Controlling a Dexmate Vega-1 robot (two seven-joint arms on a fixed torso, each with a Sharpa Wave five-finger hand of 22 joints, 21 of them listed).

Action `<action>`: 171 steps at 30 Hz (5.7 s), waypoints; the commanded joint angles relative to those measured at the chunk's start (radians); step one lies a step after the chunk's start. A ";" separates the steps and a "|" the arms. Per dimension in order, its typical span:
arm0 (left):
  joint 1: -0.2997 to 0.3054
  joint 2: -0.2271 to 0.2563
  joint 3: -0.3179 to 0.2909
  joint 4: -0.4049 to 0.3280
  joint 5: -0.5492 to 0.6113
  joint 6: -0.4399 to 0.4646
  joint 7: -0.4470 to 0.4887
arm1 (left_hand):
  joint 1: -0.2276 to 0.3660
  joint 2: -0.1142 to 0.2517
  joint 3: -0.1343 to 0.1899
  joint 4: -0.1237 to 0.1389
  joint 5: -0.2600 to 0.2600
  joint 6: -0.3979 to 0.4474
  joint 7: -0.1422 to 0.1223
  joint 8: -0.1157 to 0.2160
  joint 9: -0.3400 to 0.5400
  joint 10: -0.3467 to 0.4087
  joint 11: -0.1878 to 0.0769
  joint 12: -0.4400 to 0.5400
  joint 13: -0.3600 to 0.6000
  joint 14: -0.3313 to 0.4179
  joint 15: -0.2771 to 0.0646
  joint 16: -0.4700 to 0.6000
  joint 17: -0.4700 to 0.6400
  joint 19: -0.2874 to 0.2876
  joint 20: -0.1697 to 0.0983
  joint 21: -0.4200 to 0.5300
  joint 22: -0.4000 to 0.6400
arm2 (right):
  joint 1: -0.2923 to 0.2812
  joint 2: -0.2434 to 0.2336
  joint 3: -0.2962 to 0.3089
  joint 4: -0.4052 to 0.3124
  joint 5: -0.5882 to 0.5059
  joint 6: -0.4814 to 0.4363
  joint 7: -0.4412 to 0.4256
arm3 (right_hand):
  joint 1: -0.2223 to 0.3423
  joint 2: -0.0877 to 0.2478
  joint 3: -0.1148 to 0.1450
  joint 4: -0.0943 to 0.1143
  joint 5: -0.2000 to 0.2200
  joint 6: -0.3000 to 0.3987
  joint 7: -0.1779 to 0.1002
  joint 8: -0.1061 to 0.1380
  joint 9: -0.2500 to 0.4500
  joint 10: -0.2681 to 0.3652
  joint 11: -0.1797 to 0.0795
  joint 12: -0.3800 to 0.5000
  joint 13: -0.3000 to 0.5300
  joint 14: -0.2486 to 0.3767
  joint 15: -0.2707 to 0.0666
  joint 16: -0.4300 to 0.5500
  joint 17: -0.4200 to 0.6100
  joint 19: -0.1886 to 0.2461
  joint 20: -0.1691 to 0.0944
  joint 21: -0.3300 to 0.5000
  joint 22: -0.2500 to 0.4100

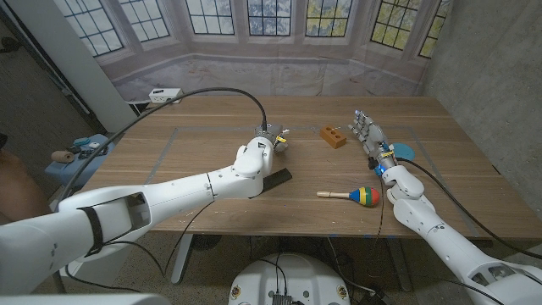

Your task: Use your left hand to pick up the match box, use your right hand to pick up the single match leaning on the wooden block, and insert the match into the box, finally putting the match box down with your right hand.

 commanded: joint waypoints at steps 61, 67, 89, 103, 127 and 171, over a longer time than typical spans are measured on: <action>0.164 0.023 -0.282 -0.026 -0.020 -0.403 -0.063 | 0.006 -0.002 -0.010 0.006 0.010 0.035 -0.030 0.009 0.019 0.020 -0.029 -0.004 0.003 0.014 -0.034 -0.005 0.001 -0.004 -0.028 0.007 0.002 | -0.038 -0.287 -0.067 -0.419 -0.226 -0.412 -0.229 | -0.011 0.000 0.009 -0.003 -0.001 0.012 0.000 0.000 0.005 0.006 0.004 0.000 0.005 0.006 -0.014 0.007 0.004 0.008 -0.025 0.000 0.005; 0.169 0.035 -0.289 -0.027 -0.002 -0.413 -0.051 | 0.006 -0.003 -0.011 0.006 0.010 0.037 -0.032 0.009 0.021 0.022 -0.033 -0.004 0.003 0.015 -0.036 -0.005 0.001 -0.003 -0.031 0.008 0.002 | -0.042 -0.306 -0.066 -0.437 -0.236 -0.436 -0.233 | -0.009 0.000 0.010 -0.005 -0.001 0.014 0.001 0.000 0.005 0.008 0.003 0.001 0.005 0.007 -0.015 0.007 0.003 0.010 -0.025 0.000 0.005; 0.249 0.030 -0.365 -0.006 -0.009 -0.395 0.097 | -0.004 -0.011 -0.018 0.009 0.009 0.049 -0.038 0.011 0.028 0.038 -0.038 0.000 0.003 0.030 -0.048 -0.002 0.001 0.007 -0.038 0.014 0.001 | 0.030 -0.357 -0.109 -0.456 -0.298 -0.529 -0.177 | -0.005 -0.002 0.013 -0.009 -0.001 0.028 0.000 0.004 0.005 0.019 0.004 0.004 0.005 0.015 -0.016 0.009 0.002 0.021 -0.021 0.003 0.005; 0.221 0.008 -0.362 0.062 -0.066 -0.454 0.112 | -0.005 -0.014 -0.020 0.008 0.009 0.052 -0.042 0.011 0.032 0.040 -0.041 -0.001 0.003 0.031 -0.051 -0.003 0.001 0.006 -0.039 0.014 0.001 | 0.084 -0.412 -0.155 -0.477 -0.380 -0.611 -0.133 | -0.003 -0.002 0.014 -0.011 -0.001 0.035 -0.001 0.006 0.005 0.029 0.004 0.007 0.005 0.023 -0.018 0.011 0.002 0.028 -0.022 0.005 0.005; 0.149 -0.060 -0.327 0.181 -0.106 -0.576 0.159 | -0.006 -0.013 -0.020 0.007 0.008 0.059 -0.050 0.011 0.039 0.048 -0.050 -0.001 0.003 0.037 -0.057 -0.003 0.001 0.003 -0.044 0.014 0.000 | 0.102 -0.458 -0.172 -0.508 -0.481 -0.648 -0.137 | 0.002 -0.004 0.017 -0.017 -0.001 0.044 -0.003 0.007 0.005 0.038 0.003 0.008 0.006 0.030 -0.022 0.011 0.001 0.036 -0.019 0.005 0.005; 0.159 -0.065 -0.317 0.195 -0.143 -0.618 0.150 | -0.012 -0.013 -0.019 0.008 0.008 0.080 -0.056 0.017 0.052 0.059 -0.064 -0.002 0.003 0.046 -0.072 -0.004 0.002 0.005 -0.051 0.016 -0.001 | 0.228 -0.494 -0.295 -0.489 -0.919 -0.638 -0.089 | 0.104 -0.020 0.051 -0.064 -0.001 0.168 -0.025 0.029 0.005 0.183 -0.031 0.034 0.008 0.173 -0.058 0.037 -0.006 0.168 -0.042 0.027 0.006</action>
